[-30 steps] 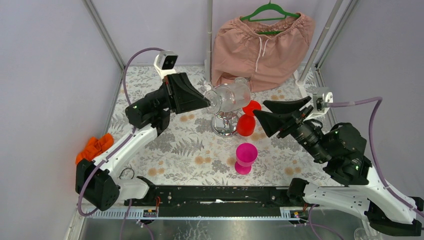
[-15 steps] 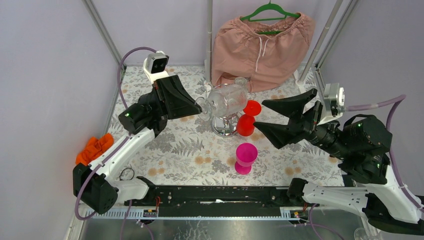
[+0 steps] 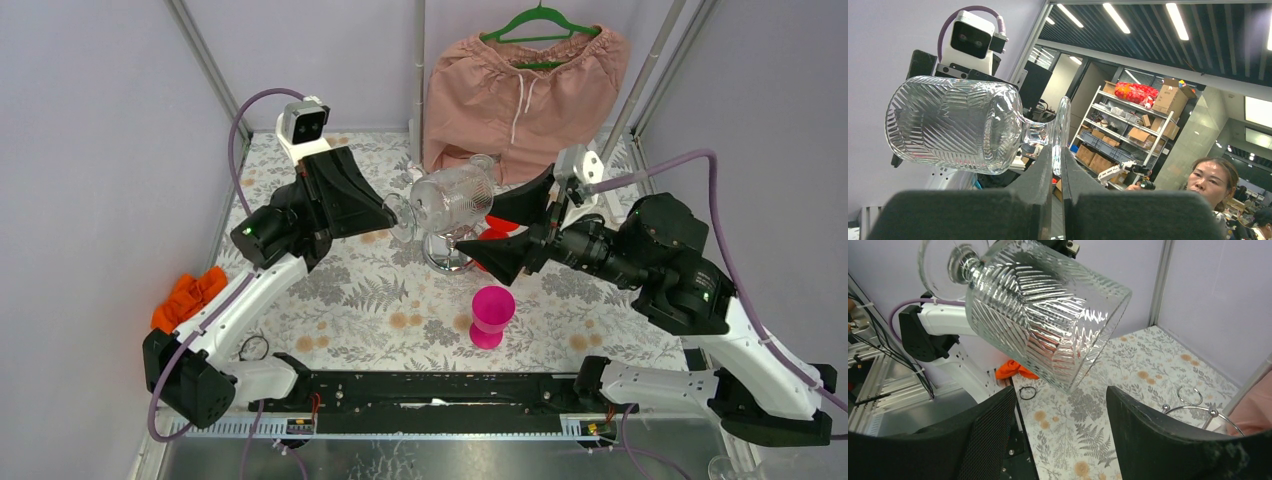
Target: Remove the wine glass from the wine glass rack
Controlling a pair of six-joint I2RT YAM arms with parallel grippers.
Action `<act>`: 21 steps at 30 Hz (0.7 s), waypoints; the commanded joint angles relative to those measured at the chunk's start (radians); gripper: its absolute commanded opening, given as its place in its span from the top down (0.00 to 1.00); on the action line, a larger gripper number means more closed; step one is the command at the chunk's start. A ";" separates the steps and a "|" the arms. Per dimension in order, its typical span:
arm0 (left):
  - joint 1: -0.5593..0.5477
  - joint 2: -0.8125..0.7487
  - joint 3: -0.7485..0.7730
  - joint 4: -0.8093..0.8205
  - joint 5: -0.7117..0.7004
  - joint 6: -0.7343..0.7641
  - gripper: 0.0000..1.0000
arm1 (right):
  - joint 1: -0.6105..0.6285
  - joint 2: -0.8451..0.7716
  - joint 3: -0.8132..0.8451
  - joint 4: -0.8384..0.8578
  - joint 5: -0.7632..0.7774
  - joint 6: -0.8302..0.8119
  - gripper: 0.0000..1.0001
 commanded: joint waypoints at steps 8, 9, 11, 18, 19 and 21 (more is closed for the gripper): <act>0.112 -0.003 0.055 0.097 -0.048 -0.062 1.00 | -0.009 0.085 0.186 -0.083 0.175 -0.060 0.27; 0.145 0.003 0.062 0.097 -0.048 -0.075 1.00 | -0.014 0.102 0.205 -0.098 0.190 -0.088 0.27; 0.206 0.019 0.091 0.098 -0.048 -0.104 1.00 | -0.036 0.138 0.244 -0.130 0.222 -0.093 0.27; 0.329 0.097 0.152 0.100 -0.044 -0.161 1.00 | -0.311 0.296 0.392 -0.203 0.199 0.018 0.28; 0.335 0.103 0.153 0.100 -0.043 -0.161 1.00 | -0.399 0.333 0.421 -0.208 0.138 0.064 0.30; 0.346 0.107 0.154 0.100 -0.040 -0.159 1.00 | -0.566 0.412 0.476 -0.213 0.011 0.155 0.32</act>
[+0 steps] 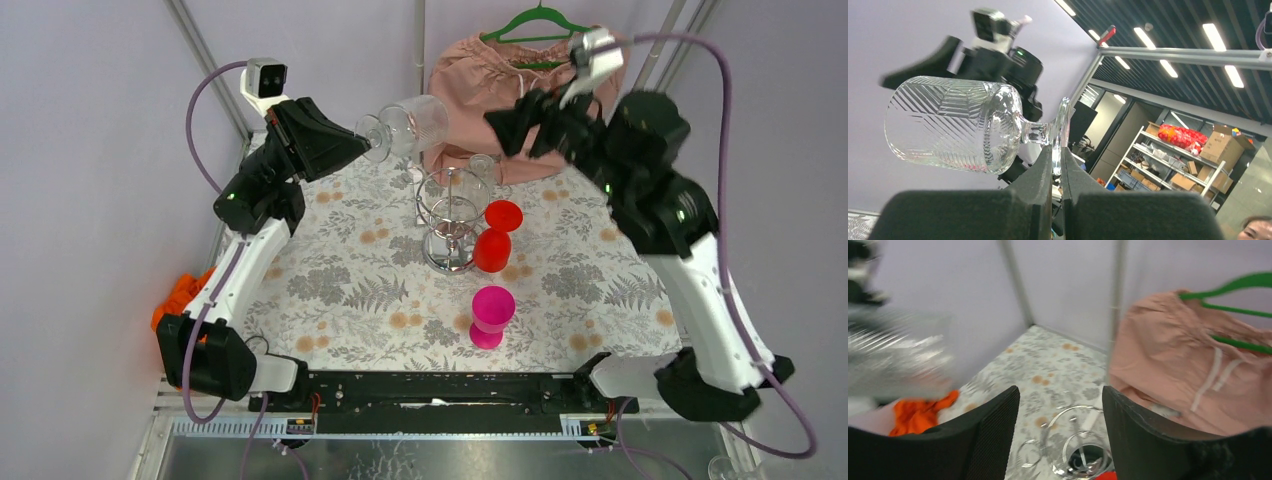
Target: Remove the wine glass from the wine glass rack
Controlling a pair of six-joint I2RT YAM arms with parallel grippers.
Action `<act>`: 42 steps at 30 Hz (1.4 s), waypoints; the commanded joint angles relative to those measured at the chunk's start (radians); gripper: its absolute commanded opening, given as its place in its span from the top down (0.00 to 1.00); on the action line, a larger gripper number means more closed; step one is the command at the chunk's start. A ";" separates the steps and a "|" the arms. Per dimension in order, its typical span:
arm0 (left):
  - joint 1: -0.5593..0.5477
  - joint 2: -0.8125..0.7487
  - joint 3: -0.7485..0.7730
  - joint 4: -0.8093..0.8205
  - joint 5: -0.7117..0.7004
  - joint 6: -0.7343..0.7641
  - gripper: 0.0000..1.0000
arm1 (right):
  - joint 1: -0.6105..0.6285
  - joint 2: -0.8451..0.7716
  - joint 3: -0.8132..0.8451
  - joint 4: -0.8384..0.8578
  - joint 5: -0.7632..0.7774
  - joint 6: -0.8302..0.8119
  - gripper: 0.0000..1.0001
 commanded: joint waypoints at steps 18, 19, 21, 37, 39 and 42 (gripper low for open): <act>0.048 0.053 0.024 0.091 -0.021 0.003 1.00 | -0.651 0.409 -0.244 1.608 -1.127 1.295 0.38; 0.048 0.054 0.022 0.091 -0.023 0.007 1.00 | -0.652 0.439 -0.237 1.732 -1.139 1.407 0.38; 0.048 0.055 0.024 0.091 -0.027 0.012 1.00 | -0.653 0.496 -0.227 1.966 -1.124 1.614 0.37; -0.022 0.090 0.023 0.087 -0.051 0.056 1.00 | -0.500 0.530 -0.320 2.188 -1.093 1.787 0.37; -0.033 0.102 0.022 0.087 -0.052 0.059 1.00 | -0.475 0.520 -0.324 2.188 -1.088 1.781 0.37; -0.036 0.109 0.019 0.087 -0.052 0.062 1.00 | -0.459 0.502 -0.333 2.188 -1.079 1.775 0.37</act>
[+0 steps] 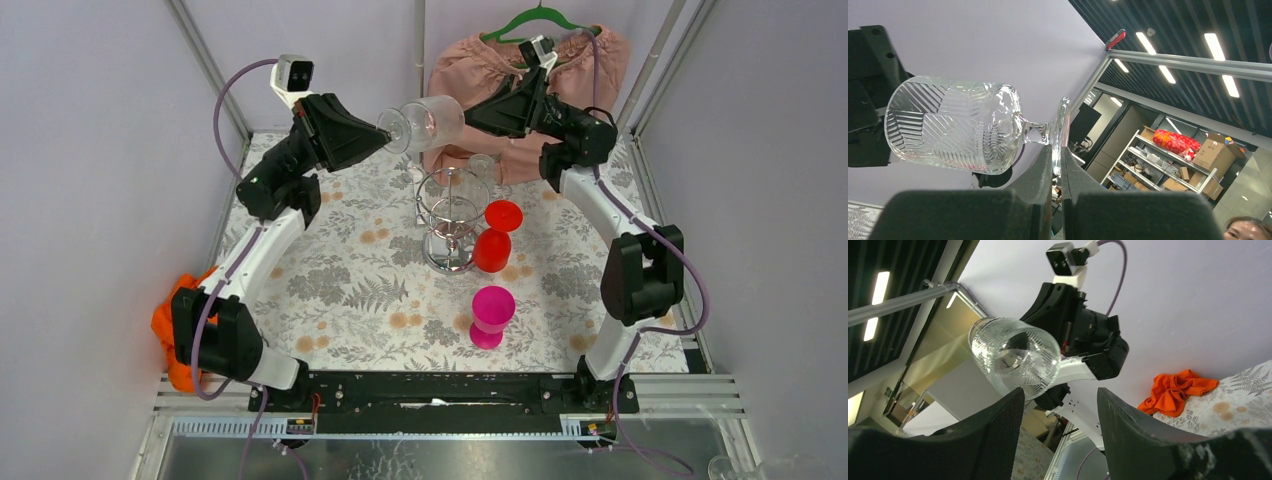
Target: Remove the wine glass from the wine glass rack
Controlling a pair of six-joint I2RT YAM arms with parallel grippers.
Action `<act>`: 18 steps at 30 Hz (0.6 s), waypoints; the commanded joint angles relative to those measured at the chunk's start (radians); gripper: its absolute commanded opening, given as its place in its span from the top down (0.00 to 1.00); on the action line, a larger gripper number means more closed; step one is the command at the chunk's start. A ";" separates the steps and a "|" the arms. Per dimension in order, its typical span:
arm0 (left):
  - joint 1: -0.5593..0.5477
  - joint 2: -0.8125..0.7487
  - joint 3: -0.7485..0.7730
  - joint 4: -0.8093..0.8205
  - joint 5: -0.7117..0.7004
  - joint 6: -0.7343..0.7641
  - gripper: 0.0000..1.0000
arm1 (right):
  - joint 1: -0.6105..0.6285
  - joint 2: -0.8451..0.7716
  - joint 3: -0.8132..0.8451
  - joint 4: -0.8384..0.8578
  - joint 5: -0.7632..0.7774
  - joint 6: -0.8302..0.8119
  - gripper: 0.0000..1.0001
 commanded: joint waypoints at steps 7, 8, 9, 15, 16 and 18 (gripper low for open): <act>-0.011 0.003 -0.015 0.086 -0.055 0.040 1.00 | 0.032 -0.096 -0.019 0.228 0.014 -0.005 0.37; -0.010 0.003 -0.019 0.086 -0.055 0.043 1.00 | 0.033 -0.100 -0.025 0.230 0.018 -0.005 0.37; -0.012 0.004 -0.023 0.086 -0.055 0.045 1.00 | 0.036 -0.103 -0.028 0.228 0.019 -0.005 0.37; -0.025 0.028 -0.027 0.086 -0.058 0.059 1.00 | 0.070 -0.097 -0.014 0.230 0.018 -0.001 0.37; -0.030 0.035 -0.023 0.086 -0.057 0.061 1.00 | 0.077 -0.092 -0.009 0.229 0.018 -0.001 0.38; -0.037 0.045 -0.022 0.086 -0.057 0.064 1.00 | 0.089 -0.086 -0.005 0.229 0.025 -0.002 0.38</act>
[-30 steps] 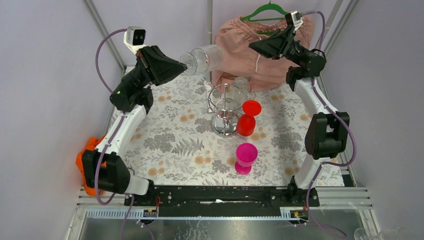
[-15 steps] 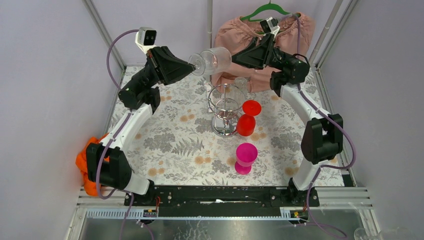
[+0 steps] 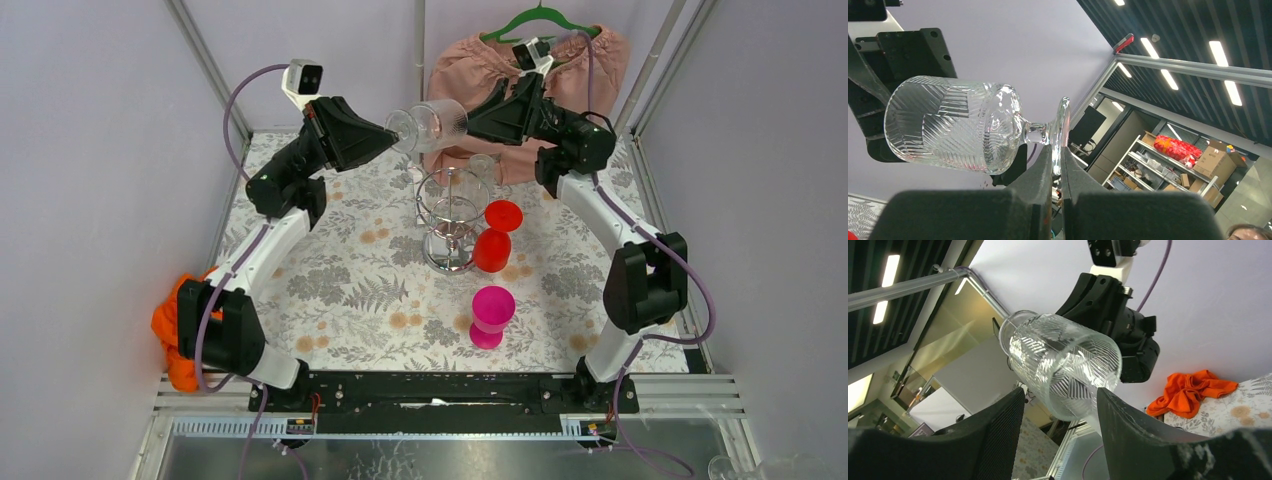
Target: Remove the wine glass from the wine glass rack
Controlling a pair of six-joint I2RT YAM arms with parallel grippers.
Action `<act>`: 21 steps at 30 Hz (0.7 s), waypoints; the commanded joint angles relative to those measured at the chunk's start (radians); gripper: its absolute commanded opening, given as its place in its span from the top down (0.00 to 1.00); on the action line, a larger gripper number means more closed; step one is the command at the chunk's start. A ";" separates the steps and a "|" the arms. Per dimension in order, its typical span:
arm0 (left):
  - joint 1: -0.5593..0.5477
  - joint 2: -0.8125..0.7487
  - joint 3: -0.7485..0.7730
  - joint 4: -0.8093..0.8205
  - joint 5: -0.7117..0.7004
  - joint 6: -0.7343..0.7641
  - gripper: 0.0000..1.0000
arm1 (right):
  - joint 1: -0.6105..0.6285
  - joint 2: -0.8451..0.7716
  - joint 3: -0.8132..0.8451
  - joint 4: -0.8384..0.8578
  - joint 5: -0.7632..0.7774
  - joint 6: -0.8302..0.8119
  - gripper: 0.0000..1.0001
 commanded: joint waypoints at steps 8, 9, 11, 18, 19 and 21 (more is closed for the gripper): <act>-0.028 0.034 -0.004 0.089 -0.051 0.043 1.00 | 0.072 -0.024 0.032 0.214 0.061 -0.013 0.43; -0.028 0.033 -0.007 0.089 -0.050 0.047 1.00 | 0.077 -0.028 0.029 0.213 0.068 -0.015 0.44; -0.028 0.031 -0.013 0.089 -0.049 0.054 1.00 | 0.087 -0.039 0.018 0.212 0.082 -0.024 0.46; -0.028 0.034 -0.038 0.089 -0.054 0.069 1.00 | 0.108 -0.085 -0.032 0.212 0.142 -0.038 0.57; -0.028 0.034 -0.039 0.089 -0.055 0.068 1.00 | 0.110 -0.093 -0.041 0.212 0.147 -0.040 0.58; -0.028 0.034 -0.039 0.089 -0.054 0.066 1.00 | 0.111 -0.109 -0.056 0.214 0.160 -0.039 0.62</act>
